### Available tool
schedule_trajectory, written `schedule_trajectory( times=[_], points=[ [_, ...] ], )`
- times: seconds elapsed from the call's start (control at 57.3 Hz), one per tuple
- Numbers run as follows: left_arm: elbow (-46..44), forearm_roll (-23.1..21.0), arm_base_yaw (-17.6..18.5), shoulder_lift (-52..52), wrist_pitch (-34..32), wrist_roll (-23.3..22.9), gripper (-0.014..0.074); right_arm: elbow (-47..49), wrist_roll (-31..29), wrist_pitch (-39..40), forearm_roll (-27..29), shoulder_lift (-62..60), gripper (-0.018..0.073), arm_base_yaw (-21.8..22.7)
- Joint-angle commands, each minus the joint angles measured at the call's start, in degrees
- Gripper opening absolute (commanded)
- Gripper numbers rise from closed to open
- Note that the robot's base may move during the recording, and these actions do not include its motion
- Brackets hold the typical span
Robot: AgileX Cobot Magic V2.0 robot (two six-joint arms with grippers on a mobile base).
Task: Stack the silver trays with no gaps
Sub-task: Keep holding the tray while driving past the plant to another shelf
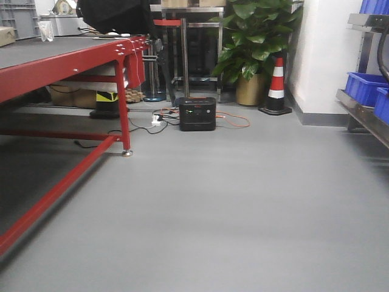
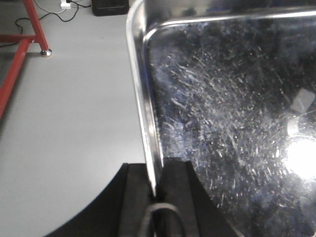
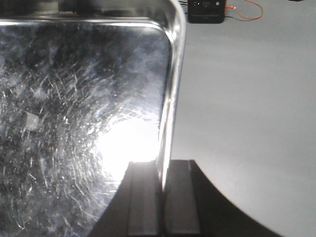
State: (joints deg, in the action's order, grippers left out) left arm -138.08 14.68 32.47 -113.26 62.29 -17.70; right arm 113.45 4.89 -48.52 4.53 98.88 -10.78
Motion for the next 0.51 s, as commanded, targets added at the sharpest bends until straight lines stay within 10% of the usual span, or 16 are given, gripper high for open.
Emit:
schedule_trajectory(
  times=[0.0, 0.489],
  points=[
    [-0.41, -0.71, 0.53, 1.01, -1.88, 0.85, -0.0018, 0.69, -1.01, 3.11, 0.57, -0.91, -0.0080, -0.28],
    [-0.41, -0.71, 0.53, 1.01, -1.88, 0.85, -0.0018, 0.69, -1.01, 3.11, 0.57, -0.91, -0.0080, -0.28]
  ],
)
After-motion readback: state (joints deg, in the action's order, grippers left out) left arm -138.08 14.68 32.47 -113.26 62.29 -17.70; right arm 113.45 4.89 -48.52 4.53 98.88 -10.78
